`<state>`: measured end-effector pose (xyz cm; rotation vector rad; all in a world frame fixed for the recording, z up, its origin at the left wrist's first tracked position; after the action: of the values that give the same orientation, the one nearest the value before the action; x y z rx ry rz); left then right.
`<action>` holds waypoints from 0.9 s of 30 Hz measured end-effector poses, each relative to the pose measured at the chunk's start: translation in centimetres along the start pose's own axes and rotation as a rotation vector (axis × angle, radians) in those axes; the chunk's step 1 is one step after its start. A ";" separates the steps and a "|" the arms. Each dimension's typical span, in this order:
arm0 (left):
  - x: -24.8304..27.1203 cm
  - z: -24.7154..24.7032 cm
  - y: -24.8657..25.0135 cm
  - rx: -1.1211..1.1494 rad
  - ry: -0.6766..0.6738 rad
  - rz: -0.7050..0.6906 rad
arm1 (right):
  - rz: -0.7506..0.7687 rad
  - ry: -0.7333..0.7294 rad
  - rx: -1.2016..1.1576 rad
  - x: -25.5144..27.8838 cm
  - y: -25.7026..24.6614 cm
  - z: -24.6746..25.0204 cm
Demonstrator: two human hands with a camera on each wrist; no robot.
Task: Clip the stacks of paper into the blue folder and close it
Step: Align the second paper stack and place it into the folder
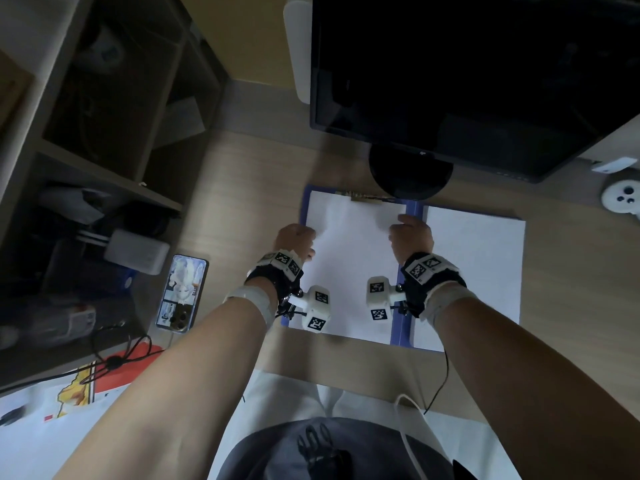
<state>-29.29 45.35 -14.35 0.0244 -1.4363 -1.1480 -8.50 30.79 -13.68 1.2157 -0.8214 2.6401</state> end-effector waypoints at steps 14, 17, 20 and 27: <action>-2.9 -2.1 -2.6 -0.178 -0.243 0.043 | 0.144 -0.099 -0.019 -1.6 -4.4 -3.0; -5.0 -2.9 -5.0 -0.214 -0.253 0.038 | 0.273 -0.155 0.058 -0.3 -5.5 -4.4; -3.7 -2.6 -3.6 -0.194 -0.263 0.046 | 0.352 -0.231 0.225 0.9 -6.0 -6.0; -1.8 -1.9 -1.9 -0.137 -0.308 0.006 | 0.442 -0.132 0.560 1.7 -6.1 -7.1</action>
<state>-28.45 44.37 -17.33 -0.2626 -1.6207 -1.2829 -12.37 39.48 -13.62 1.4797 -0.4010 3.3308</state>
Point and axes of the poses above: each hand's wrist, its own x-axis away from the middle knuckle, its own z-axis out of the back of the hand, y = z × x, the point moved 6 cm from there along -x, towards the middle knuckle, and after that the axes turned 9 degrees about -z, right-handed, at the moved point
